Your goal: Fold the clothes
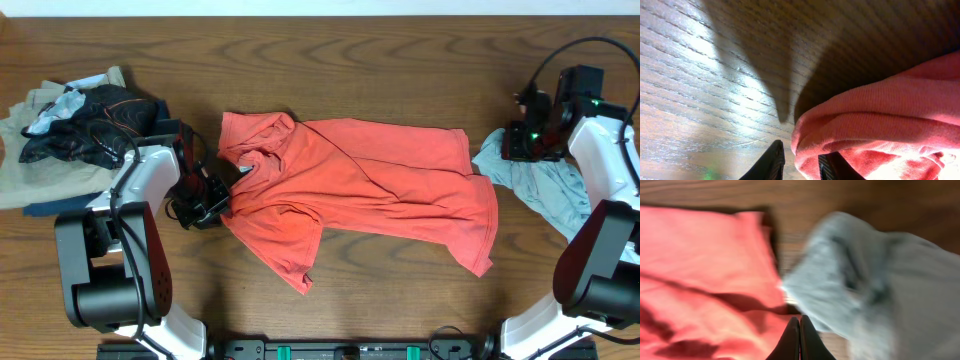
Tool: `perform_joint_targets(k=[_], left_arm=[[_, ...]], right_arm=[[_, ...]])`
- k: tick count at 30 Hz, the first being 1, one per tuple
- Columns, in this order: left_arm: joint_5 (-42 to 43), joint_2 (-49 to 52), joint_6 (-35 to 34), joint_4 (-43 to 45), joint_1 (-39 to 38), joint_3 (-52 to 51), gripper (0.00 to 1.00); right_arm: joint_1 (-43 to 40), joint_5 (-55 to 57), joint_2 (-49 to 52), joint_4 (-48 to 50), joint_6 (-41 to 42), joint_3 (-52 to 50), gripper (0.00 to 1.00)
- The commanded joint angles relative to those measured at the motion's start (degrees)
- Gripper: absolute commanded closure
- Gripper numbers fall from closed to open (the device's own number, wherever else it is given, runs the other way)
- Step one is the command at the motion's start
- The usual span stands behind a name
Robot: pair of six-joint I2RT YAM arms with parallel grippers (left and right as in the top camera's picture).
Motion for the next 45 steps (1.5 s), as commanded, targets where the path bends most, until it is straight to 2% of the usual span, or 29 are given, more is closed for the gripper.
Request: perform_joint_targets(k=[1, 5, 14, 18, 23, 26, 29, 30, 36, 38, 42, 45], left_arm=[[0.1, 0.2, 0.6, -0.3, 0.1, 0.4, 0.75], [0.1, 0.2, 0.6, -0.3, 0.1, 0.4, 0.74], [0.1, 0.2, 0.6, -0.3, 0.1, 0.4, 0.73], [0.1, 0.2, 0.6, -0.3, 0.1, 0.4, 0.73], [0.1, 0.2, 0.6, -0.3, 0.1, 0.4, 0.73], [0.1, 0.2, 0.6, -0.3, 0.1, 0.4, 0.73], [0.1, 0.2, 0.6, -0.3, 0.1, 0.4, 0.73], [0.1, 0.2, 0.6, -0.3, 0.1, 0.4, 0.73], [0.1, 0.2, 0.6, -0.1, 0.1, 0.4, 0.72], [0.1, 0.2, 0.6, -0.1, 0.1, 0.4, 0.65], [0.1, 0.2, 0.6, -0.1, 0.1, 0.4, 0.61], [0.1, 0.2, 0.6, -0.1, 0.1, 0.4, 0.59]], right_arm=[[2.5, -6.9, 0.4, 0.7, -7.1, -0.4, 0.99], [3.2, -1.1, 1.7, 1.0, -7.0, -0.4, 0.99], [2.9, 4.4, 10.6, 1.2, -5.4, -0.4, 0.99], [2.0, 12.3, 13.6, 3.7, 0.3, -0.4, 0.99], [-0.4, 35.1, 14.1, 5.9, 13.5, -0.3, 0.99], [-4.2, 40.9, 14.1, 5.4, 19.6, 0.5, 0.97], [-9.3, 40.0, 14.1, 4.6, 23.1, 2.0, 0.77], [-10.7, 38.8, 14.1, 4.2, 23.5, 2.7, 0.74], [-15.2, 21.6, 12.7, -1.4, 21.5, 10.9, 0.65], [-15.1, 13.6, 11.6, -3.5, 18.7, 13.4, 0.63], [-13.6, -1.0, 8.5, -10.4, 13.6, 15.8, 0.59], [-11.9, -3.2, 6.9, -17.8, 11.6, 15.7, 0.58]])
